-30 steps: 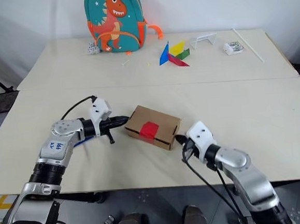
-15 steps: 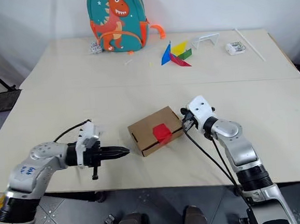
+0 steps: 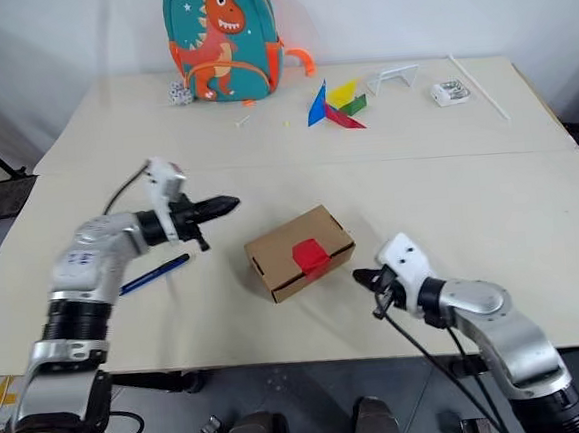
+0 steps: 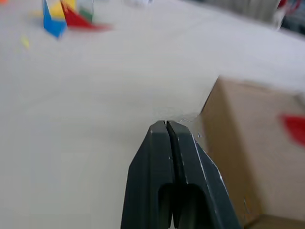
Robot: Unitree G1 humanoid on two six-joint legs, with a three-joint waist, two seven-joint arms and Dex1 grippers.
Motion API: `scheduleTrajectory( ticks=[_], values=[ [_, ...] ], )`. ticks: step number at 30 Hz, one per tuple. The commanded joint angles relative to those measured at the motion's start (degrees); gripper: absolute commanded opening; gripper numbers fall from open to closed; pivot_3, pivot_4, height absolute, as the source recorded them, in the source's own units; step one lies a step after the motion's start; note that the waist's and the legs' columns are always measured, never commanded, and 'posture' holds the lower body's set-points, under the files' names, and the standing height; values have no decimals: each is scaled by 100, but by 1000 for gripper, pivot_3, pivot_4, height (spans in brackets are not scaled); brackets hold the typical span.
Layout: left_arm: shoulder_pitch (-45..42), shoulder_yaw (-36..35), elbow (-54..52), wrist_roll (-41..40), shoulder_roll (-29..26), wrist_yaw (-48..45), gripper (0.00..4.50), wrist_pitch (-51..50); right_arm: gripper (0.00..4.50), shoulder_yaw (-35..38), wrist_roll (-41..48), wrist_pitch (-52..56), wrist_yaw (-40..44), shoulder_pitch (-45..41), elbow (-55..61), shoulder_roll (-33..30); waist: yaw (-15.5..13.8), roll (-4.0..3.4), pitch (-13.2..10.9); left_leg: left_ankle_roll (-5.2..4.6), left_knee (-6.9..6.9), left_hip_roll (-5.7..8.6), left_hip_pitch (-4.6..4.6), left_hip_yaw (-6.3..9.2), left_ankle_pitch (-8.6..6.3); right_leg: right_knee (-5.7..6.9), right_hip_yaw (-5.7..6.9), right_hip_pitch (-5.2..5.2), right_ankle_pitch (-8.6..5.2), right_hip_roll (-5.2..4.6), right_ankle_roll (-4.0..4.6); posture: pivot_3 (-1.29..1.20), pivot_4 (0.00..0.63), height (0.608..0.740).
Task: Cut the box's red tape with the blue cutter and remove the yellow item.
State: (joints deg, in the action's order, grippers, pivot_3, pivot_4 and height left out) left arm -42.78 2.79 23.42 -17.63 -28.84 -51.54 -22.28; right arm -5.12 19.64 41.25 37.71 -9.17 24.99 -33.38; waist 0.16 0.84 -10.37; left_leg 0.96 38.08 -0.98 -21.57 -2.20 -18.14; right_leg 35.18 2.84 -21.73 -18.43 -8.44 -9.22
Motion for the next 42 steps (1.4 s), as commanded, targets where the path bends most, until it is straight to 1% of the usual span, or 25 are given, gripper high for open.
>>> scheduleTrajectory(
  ticks=[1,6,11,15,19,21,26,32,34,36,40,42],
  values=[
    [-143,223,-4,140,84,-301,29,38,0,-125,-215,137,-426,-334,-68,218,-6,0,0,0,0,0,-3,-1,0,-1,0,-3,0,0,0,0,150,740],
    [200,430,-464,152,66,-628,29,-150,0,-155,-398,117,-613,-850,-568,378,-11,0,0,0,1,1,-7,0,0,-2,2,-5,1,-1,-1,0,150,740],
    [878,197,-1537,-267,-184,-711,29,-1025,0,-213,-545,-146,-600,-1527,-1214,573,37,0,0,1,-2,-2,-10,-3,0,7,3,-17,1,-2,-1,0,150,740],
    [1440,-192,-2363,-633,-300,-345,29,-1762,0,-459,-723,-449,-493,-1944,-1714,800,61,0,0,5,-3,-6,-15,-1,-2,42,2,-44,0,-3,-1,0,150,740],
    [1820,-450,-3010,-905,-197,89,29,-2228,0,-600,-895,-789,-425,-2386,-2420,1069,69,0,0,6,20,-5,-60,1,-1,49,1,-77,1,-7,-1,0,150,740],
    [1936,-520,-3232,-994,-133,280,29,-2355,0,-642,-970,-893,-379,-2590,-2724,1158,61,0,0,6,26,-3,-65,3,0,52,2,-79,2,-9,-2,0,150,740],
    [2178,-549,-3650,-1209,87,645,29,-2674,0,-738,-1124,-1307,-211,-3089,-3475,1398,93,0,0,7,25,-2,-66,5,0,52,4,-80,2,-9,-2,0,150,740],
    [2212,-528,-3680,-1231,183,828,29,-2820,0,-645,-1232,-1802,-61,-3443,-4104,1530,149,0,0,10,22,-2,-65,5,2,53,5,-80,2,-9,-2,0,150,740],
    [2212,-539,-3657,-1229,183,829,29,-2791,0,-507,-1159,-1899,-41,-3459,-4116,1528,148,0,0,11,22,-3,-64,5,2,53,6,-80,2,-9,-2,0,150,740],
    [2229,-553,-3644,-1172,49,749,29,-2708,0,-358,-1029,-1788,70,-3393,-3862,1450,148,0,0,11,22,-2,-65,4,2,53,6,-81,2,-9,-2,0,150,740],
    [2238,-1161,-3545,-1437,-294,560,29,-2693,0,-137,-765,-1596,461,-3063,-3047,1074,146,0,0,12,19,-4,-67,7,3,55,7,-84,2,-9,-2,0,150,740],
    [2374,-1581,-3561,-1677,-721,179,29,-2661,0,94,-545,-1709,746,-2718,-2550,770,143,0,0,13,18,-4,-66,7,2,55,8,-84,2,-9,-2,0,150,740]
  ],
)
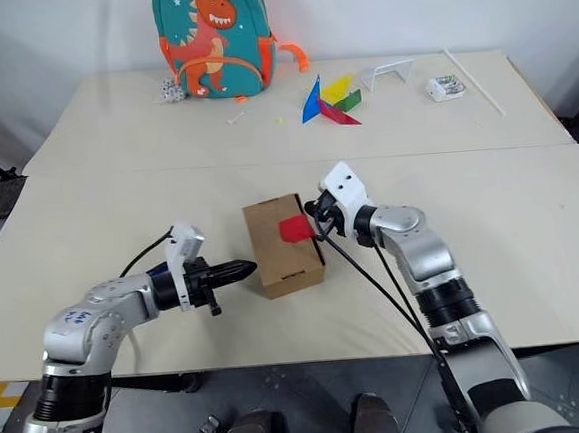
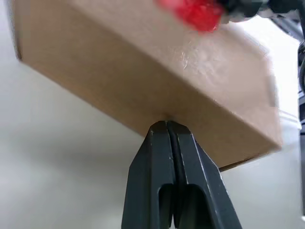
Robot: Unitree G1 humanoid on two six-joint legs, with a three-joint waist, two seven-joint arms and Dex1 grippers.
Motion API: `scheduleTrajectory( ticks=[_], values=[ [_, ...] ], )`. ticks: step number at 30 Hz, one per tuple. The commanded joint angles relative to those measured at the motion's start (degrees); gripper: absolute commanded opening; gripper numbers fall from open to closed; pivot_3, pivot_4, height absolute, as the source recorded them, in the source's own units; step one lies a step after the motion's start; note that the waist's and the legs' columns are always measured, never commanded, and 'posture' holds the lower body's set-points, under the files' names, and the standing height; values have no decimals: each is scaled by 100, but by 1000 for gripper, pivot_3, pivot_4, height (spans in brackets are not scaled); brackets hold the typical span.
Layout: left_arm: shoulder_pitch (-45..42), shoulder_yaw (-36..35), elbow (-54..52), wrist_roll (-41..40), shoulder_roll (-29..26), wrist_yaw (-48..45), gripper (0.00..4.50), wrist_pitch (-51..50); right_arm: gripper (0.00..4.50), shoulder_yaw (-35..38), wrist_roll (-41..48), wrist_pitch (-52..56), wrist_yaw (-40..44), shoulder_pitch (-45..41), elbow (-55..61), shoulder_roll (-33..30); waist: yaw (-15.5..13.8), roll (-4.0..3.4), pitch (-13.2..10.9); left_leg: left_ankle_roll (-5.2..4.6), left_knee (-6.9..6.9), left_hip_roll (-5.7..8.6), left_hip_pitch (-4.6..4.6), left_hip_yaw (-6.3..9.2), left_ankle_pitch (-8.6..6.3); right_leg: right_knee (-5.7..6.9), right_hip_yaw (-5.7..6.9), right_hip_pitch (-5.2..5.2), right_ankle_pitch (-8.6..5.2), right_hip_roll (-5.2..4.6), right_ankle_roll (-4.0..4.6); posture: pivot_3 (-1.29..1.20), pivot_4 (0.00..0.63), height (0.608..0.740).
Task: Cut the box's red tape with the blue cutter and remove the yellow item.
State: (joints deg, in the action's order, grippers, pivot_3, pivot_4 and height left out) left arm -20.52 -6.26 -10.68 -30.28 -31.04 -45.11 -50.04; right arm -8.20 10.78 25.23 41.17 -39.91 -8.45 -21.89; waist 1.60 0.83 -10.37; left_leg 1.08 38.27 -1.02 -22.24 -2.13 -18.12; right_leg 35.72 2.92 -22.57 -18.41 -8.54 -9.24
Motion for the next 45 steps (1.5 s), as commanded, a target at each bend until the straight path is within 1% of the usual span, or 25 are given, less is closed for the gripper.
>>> scheduleTrajectory(
  ticks=[1,2,5,6,8,9,10,12,15,17,19,21,22,23,24,26,28,30,36,38,41,42,45],
  values=[
    [308,-928,-156,-520,-767,-741,29,200,0,551,458,-191,551,583,1011,-555,-1,0,0,1,-4,-1,-1,2,0,-2,4,0,0,0,0,0,150,740],
    [480,-1201,-127,-614,-1011,-941,29,242,0,698,492,-242,614,810,1140,-736,-2,0,0,2,-6,-1,0,2,-1,-2,5,0,0,0,0,0,150,740],
    [883,-1810,12,-828,-1316,-1207,29,490,0,979,536,-663,806,1290,1275,-1088,-7,0,0,4,-16,0,1,-6,-6,-15,9,0,0,-2,0,0,150,740],
    [1056,-2038,99,-860,-1408,-1342,29,611,0,1123,750,-908,1023,1429,1417,-1115,-8,0,0,2,-14,1,1,-11,-7,-19,9,0,0,-3,0,0,150,740],
    [1438,-2496,374,-825,-1635,-1602,29,817,0,1488,1452,-889,1439,1744,1839,-1123,12,-1,-1,1,-11,-2,6,-18,-7,-19,7,3,0,-3,0,0,150,740],
    [1767,-2690,735,-455,-1842,-1703,203,1301,181,1719,1856,-1030,1570,1893,2144,-1017,30,-3,-2,1,-13,-5,6,-20,-7,-19,7,1,-1,-1,2,0,150,740],
    [1995,-2800,998,-198,-1992,-1765,417,1667,396,1864,2113,-1126,1632,1993,2346,-952,44,-3,-2,1,-17,-12,13,-24,-7,-15,7,1,-2,4,7,0,150,740],
    [2319,-3027,1471,-1,-2207,-1927,876,2123,917,1836,2355,-967,1710,2273,2897,-1050,39,-5,-3,4,-23,-19,18,-29,-9,-12,10,-3,-2,9,14,0,150,740],
    [2484,-3169,1962,103,-2403,-2121,1832,2578,1988,1735,2585,-695,1642,2535,3413,-1146,-41,-1,-3,-2,-18,-21,17,-29,-14,-16,12,0,-1,7,15,0,150,740],
    [2597,-3191,2540,341,-2575,-2292,2419,3051,2657,1663,2782,-545,1611,2689,3733,-1165,-100,2,-1,-7,-9,-19,14,-25,-17,-18,18,4,-1,1,16,0,150,740],
    [2655,-3166,3060,499,-2702,-2405,3053,3435,3388,1587,2883,-486,1646,2803,3935,-1200,-127,3,-1,-8,-11,-19,15,-30,-18,-20,20,2,1,0,20,0,150,740],
    [2645,-3167,3528,592,-2807,-2454,3570,3717,3986,1507,2799,-653,1710,2893,4026,-1187,-137,2,-1,-7,-12,-20,14,-31,-19,-19,26,1,2,0,21,0,150,740],
    [2626,-3179,3735,622,-2853,-2469,3921,3840,4391,1462,2705,-836,1777,2946,4035,-1149,-138,3,-1,-7,-13,-20,14,-32,-19,-18,28,-1,2,0,22,0,150,740],
    [2598,-3196,3902,625,-2892,-2477,4248,3901,4500,1419,2617,-1086,1907,3005,4023,-1090,-142,5,0,-7,-13,-22,15,-32,-20,-17,34,-1,3,0,22,0,150,740],
    [2566,-3201,4049,640,-2928,-2472,4490,3991,4500,1394,2633,-1231,2043,3094,4010,-1060,-141,6,0,-7,-13,-23,14,-32,-21,-16,43,-1,4,0,23,0,150,740],
    [2524,-3214,4234,605,-2977,-2486,4490,4047,4500,1381,2684,-1433,2287,3268,3967,-1085,-146,8,2,-6,-13,-30,14,-33,-23,-16,65,-1,7,0,29,0,150,740],
    [2511,-3197,4336,575,-3015,-2526,4490,4079,4500,1547,3040,-1203,2144,3283,3887,-1089,-143,9,2,-6,-13,-33,14,-33,-24,-14,76,-1,8,0,31,0,150,740],
    [2466,-3167,4379,566,-3032,-2533,4490,4146,4500,1634,3147,-1160,2184,3283,3780,-1165,-141,9,2,-6,-10,-39,17,-45,-24,-14,83,-1,11,-1,35,0,150,740],
    [2158,-2958,3683,317,-3019,-2710,4490,3656,4500,1740,3173,-1201,2232,3320,3739,-1283,-142,10,1,-5,-8,-55,20,-55,-24,-12,104,-3,19,3,48,0,150,740],
    [1914,-2688,3395,329,-3010,-2769,4490,3553,4500,1693,3231,-1129,2173,3298,3812,-1277,-160,10,1,-4,-8,-55,20,-56,-24,-9,105,-4,19,3,49,0,150,740],
    [1698,-2405,3270,476,-3004,-2780,4490,3579,4500,1627,3237,-1121,2124,3285,3840,-1259,-151,10,1,-3,-6,-55,20,-59,-24,-9,107,-4,20,3,49,0,150,740],
    [1508,-2207,3194,505,-2969,-2745,4490,3487,4500,1588,3240,-1113,2129,3298,3853,-1257,-147,10,1,-2,-6,-55,20,-60,-24,-9,107,-5,20,3,49,0,150,740],
    [678,-1323,3292,958,-2716,-2604,4490,3729,4500,1483,3242,-1041,2106,3323,3882,-1261,-157,10,1,0,-5,-56,21,-64,-23,-1,107,-10,20,5,50,0,150,740]
  ],
)
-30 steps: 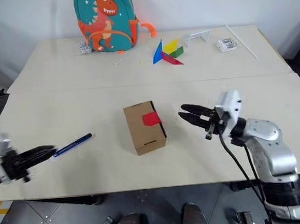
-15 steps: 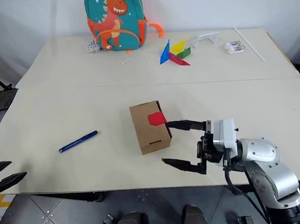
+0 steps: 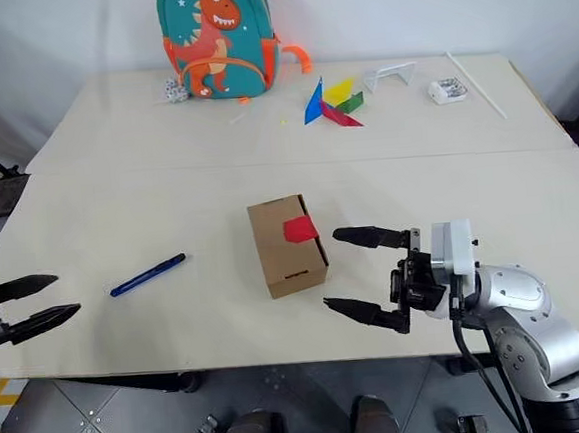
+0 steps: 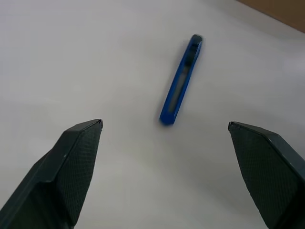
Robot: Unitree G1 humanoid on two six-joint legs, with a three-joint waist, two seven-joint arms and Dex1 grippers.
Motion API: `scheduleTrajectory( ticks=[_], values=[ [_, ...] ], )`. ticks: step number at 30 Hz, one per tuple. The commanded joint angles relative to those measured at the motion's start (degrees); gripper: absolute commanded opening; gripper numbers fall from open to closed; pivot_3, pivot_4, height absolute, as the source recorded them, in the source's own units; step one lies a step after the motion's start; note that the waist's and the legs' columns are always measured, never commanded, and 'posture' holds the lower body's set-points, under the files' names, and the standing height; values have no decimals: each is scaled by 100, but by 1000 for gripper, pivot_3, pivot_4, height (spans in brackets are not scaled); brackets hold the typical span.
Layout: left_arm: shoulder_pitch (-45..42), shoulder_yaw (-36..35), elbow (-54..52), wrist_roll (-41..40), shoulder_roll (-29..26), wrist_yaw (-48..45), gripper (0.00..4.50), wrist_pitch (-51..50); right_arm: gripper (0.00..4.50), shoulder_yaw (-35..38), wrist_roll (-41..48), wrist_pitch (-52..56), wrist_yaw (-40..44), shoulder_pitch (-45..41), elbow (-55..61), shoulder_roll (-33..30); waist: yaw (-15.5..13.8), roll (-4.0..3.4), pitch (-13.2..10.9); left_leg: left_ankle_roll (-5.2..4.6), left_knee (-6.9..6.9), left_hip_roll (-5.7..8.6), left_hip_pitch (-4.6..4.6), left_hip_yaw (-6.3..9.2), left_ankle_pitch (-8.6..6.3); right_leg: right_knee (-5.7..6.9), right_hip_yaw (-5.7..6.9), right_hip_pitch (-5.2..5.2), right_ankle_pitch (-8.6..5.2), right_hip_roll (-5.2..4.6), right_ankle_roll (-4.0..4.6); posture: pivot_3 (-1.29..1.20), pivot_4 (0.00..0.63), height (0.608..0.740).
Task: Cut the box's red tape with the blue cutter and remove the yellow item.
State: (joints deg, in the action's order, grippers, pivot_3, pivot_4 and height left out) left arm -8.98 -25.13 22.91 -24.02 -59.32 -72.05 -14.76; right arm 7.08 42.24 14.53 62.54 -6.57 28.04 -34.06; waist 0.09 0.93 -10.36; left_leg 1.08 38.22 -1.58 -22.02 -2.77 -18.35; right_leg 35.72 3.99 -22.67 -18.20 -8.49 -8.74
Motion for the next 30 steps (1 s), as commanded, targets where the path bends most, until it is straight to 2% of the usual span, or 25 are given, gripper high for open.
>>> scheduleTrajectory(
  ticks=[1,3,10,19,22,30],
  values=[
    [-665,780,7,455,177,90,4490,298,4500,-75,56,16,-18,-10,230,-43,-14,0,0,0,2,0,0,-1,0,1,0,0,0,0,1,0,150,740],
    [-949,1215,-39,636,295,78,4490,207,4500,-99,37,65,-12,0,236,-89,-12,0,0,0,8,1,-1,-6,0,3,0,0,2,0,-1,0,150,740],
    [-1438,1954,11,1102,471,252,4490,82,4500,-120,13,151,-233,79,350,-143,19,1,0,2,6,-5,0,-18,0,8,1,-12,3,2,-1,0,150,740],
    [-1611,2242,396,1416,577,509,4490,59,4500,-137,48,247,-501,237,615,-162,-14,1,0,1,32,-4,-2,-18,0,15,0,-7,4,1,0,0,150,740],
    [-1613,2334,467,1519,580,615,3900,37,4500,-111,59,247,-531,281,659,-173,-12,1,0,-1,47,-6,-2,-17,-1,16,0,0,5,1,2,0,150,740],
    [-1481,2556,441,1709,577,606,1512,-81,4500,-44,103,274,-583,269,687,-199,0,-7,5,-5,67,-9,5,-19,-4,23,-3,9,8,1,7,0,150,740]
  ],
)
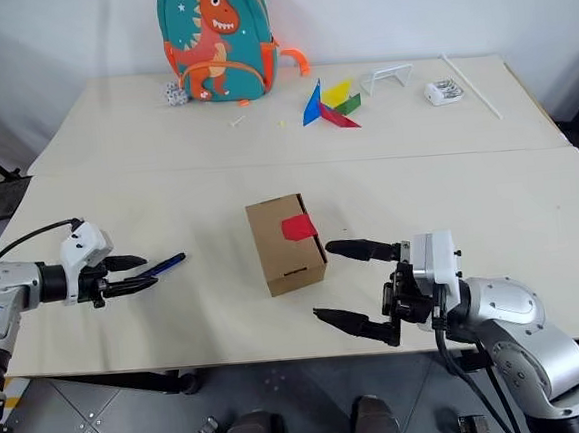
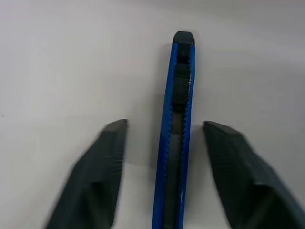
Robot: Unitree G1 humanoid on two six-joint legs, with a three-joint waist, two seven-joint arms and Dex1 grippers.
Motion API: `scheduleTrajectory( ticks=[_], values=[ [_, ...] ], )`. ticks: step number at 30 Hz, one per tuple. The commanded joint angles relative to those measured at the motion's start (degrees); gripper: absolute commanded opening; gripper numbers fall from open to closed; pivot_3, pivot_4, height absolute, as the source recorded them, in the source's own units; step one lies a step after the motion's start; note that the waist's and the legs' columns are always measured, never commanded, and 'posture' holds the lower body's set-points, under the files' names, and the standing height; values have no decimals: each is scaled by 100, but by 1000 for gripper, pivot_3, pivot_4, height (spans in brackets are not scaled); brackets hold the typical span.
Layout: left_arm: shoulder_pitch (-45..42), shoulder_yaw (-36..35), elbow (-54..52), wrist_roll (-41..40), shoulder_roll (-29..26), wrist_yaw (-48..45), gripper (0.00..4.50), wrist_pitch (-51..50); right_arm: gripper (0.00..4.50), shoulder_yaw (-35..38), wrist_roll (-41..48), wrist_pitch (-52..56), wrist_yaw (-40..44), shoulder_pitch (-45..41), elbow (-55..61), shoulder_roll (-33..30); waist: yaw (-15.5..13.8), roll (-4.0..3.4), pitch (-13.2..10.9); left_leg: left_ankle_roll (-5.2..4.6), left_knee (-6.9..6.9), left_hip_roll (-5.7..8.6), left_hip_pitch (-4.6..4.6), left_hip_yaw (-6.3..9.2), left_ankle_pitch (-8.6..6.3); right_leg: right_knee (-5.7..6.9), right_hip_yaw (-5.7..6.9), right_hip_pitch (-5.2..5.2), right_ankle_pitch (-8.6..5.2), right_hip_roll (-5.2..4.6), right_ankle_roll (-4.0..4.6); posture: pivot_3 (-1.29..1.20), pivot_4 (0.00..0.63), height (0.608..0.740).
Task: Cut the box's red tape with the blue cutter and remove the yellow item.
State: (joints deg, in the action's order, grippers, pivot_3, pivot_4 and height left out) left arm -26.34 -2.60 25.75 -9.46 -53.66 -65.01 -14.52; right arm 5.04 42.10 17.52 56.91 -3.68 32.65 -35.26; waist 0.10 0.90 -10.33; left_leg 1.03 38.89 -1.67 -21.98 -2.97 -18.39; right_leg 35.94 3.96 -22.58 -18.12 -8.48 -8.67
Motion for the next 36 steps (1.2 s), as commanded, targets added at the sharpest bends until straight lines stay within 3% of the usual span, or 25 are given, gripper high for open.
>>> scheduleTrajectory(
  ticks=[1,4,10,15,21,25,29,32,36],
  values=[
    [273,315,164,278,12,-89,1200,-56,4500,161,118,-27,-25,-19,227,-86,-2,-6,4,0,0,0,0,0,0,0,0,0,0,0,0,0,150,740],
    [301,324,152,307,8,-62,425,-19,4500,175,137,-26,-41,-3,241,-105,-2,-21,12,-1,0,0,1,-1,-1,0,0,0,0,0,0,0,150,740],
    [232,260,-34,188,71,-259,426,576,4500,195,103,-26,-54,34,188,-142,-9,-27,16,-2,0,0,2,-4,-2,-1,-1,1,0,0,0,0,150,740],
    [333,286,-1063,-126,-148,-1009,426,1024,4500,337,144,137,-49,188,238,-393,-35,-23,13,-5,2,0,-2,-5,-4,-4,-1,0,0,-2,0,0,150,740],
    [297,1002,-3235,-157,-226,-1318,426,-393,4500,732,438,653,-164,578,507,-882,-98,-19,11,-12,12,0,-15,-3,-9,-10,-1,-3,0,-1,0,0,150,740],
    [-159,1899,-4290,44,281,-984,426,-1714,4500,1098,636,1090,-349,1027,738,-1187,-170,-19,10,-15,15,0,-15,-1,-11,-11,-1,1,0,-1,0,0,150,740],
    [-596,2690,-4535,334,831,-644,426,-2526,4500,1265,614,1530,-628,1439,1015,-1450,-169,-18,9,-18,18,2,-17,-2,-12,-12,-4,1,1,0,-1,0,150,740],
    [-784,3104,-4547,535,1104,-437,426,-2869,3850,1347,510,1705,-786,1676,1148,-1573,-145,-14,7,-19,22,3,-15,-2,-13,-10,-6,2,1,1,-1,0,150,740],
    [-1020,3445,-4420,745,1367,-167,426,-3179,2521,1315,345,1837,-1045,1695,1188,-1609,-163,-15,7,-20,25,3,-11,-3,-13,-11,-11,3,1,2,-1,0,150,740]
  ],
)
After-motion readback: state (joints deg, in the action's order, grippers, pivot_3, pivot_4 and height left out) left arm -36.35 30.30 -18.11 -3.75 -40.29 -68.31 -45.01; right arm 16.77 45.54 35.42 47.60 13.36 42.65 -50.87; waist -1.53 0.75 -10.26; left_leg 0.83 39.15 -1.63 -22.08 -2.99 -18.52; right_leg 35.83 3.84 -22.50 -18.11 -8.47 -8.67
